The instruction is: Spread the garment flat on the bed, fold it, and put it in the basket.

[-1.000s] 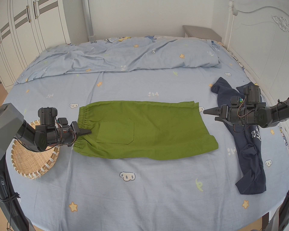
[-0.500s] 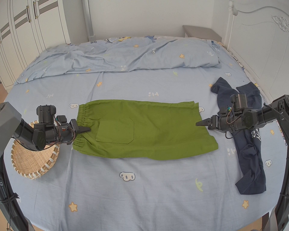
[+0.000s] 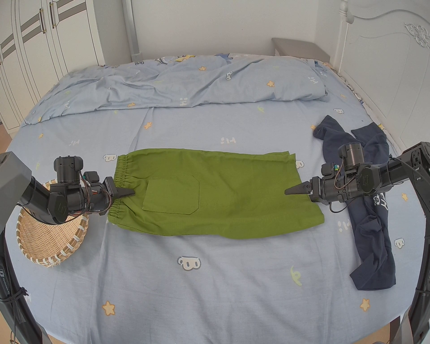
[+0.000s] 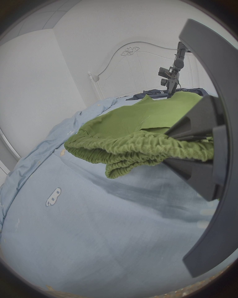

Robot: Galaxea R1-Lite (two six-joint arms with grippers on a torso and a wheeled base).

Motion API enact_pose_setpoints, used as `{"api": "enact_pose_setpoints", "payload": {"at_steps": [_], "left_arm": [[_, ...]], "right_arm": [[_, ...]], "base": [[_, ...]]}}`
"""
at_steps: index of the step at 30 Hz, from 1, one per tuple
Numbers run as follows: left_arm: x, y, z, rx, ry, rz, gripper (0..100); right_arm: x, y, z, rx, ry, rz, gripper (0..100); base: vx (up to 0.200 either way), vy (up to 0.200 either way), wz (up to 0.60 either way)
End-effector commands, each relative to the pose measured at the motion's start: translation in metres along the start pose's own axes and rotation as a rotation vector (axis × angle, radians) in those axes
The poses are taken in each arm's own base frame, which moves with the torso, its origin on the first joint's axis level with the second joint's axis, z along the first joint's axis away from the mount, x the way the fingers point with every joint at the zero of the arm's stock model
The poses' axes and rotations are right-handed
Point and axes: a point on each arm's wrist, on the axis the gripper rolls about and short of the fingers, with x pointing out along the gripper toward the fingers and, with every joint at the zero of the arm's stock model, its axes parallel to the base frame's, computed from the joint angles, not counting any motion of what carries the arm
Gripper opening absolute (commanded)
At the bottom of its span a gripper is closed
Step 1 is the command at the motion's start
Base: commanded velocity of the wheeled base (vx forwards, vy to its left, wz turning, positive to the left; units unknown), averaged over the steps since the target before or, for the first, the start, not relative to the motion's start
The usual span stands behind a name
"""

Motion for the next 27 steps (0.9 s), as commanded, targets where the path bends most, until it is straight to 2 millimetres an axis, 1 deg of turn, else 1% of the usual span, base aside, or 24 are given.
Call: {"api": "enact_pose_setpoints", "payload": {"at_steps": [1, 3, 4, 10, 17, 27], "left_arm": [[-0.001, -0.001, 0.000, 0.001, -0.002, -0.001, 0], [-0.001, -0.001, 0.000, 0.001, -0.002, -0.001, 0], [0.000, 0.000, 0.000, 0.000, -0.001, -0.001, 0], [0.001, 0.002, 0.000, -0.002, 0.000, 0.002, 0], [0.001, 0.002, 0.000, -0.002, 0.000, 0.002, 0], [0.001, 0.003, 0.000, -0.004, 0.001, 0.004, 0]], "right_arm": [[0.002, -0.002, -0.001, 0.010, 0.007, -0.001, 100], [0.001, -0.002, 0.000, 0.010, 0.004, 0.000, 100], [0.001, -0.002, 0.000, 0.011, 0.002, 0.000, 0], [-0.005, -0.005, 0.002, 0.015, -0.008, 0.014, 0], [-0.018, 0.000, 0.007, 0.008, -0.024, 0.070, 0], [-0.022, 0.000, 0.010, 0.012, -0.037, 0.067, 0]], "base": [[0.000, 0.000, 0.00], [0.000, 0.000, 0.00], [0.000, 0.000, 0.00], [0.000, 0.000, 0.00], [0.000, 0.000, 0.00], [0.000, 0.000, 0.00]]}}
